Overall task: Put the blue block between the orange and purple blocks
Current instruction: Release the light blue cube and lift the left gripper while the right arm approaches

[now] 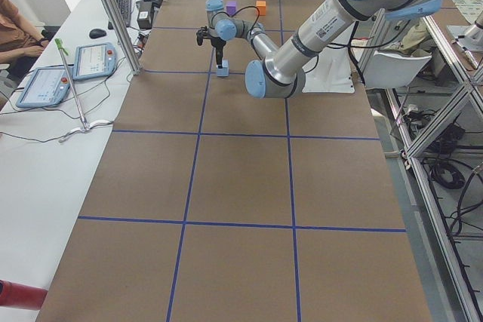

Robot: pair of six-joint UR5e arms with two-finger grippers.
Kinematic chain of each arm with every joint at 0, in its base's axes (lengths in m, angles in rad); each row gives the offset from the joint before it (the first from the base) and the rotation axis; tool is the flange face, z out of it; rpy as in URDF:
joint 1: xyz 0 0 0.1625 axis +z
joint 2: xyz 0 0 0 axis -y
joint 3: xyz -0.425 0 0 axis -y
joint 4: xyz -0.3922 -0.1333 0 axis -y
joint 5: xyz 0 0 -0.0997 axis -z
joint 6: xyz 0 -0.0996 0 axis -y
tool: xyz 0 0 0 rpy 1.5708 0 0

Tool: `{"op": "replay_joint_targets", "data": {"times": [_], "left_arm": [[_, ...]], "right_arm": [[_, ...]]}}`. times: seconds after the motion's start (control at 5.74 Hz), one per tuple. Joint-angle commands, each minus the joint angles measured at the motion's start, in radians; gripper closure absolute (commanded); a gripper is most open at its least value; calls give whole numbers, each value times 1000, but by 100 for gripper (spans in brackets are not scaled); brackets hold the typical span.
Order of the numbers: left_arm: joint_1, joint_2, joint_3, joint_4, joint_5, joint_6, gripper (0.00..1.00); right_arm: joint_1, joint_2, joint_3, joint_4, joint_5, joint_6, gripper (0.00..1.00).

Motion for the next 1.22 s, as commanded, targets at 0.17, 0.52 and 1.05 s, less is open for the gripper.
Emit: {"op": "replay_joint_targets", "data": {"times": [0.17,0.52,1.05], "left_arm": [[-151,108,-143,2,-171,86,0],[-220,318,-308,8,-185,246,0],[-346,496,-393,8,-228,441,0]], "right_arm": [[-66,201,21,-127,13,172,0],[-163,480,96,-458,1,326,0],[-401,732,111,-524,-85,710,0]]}}
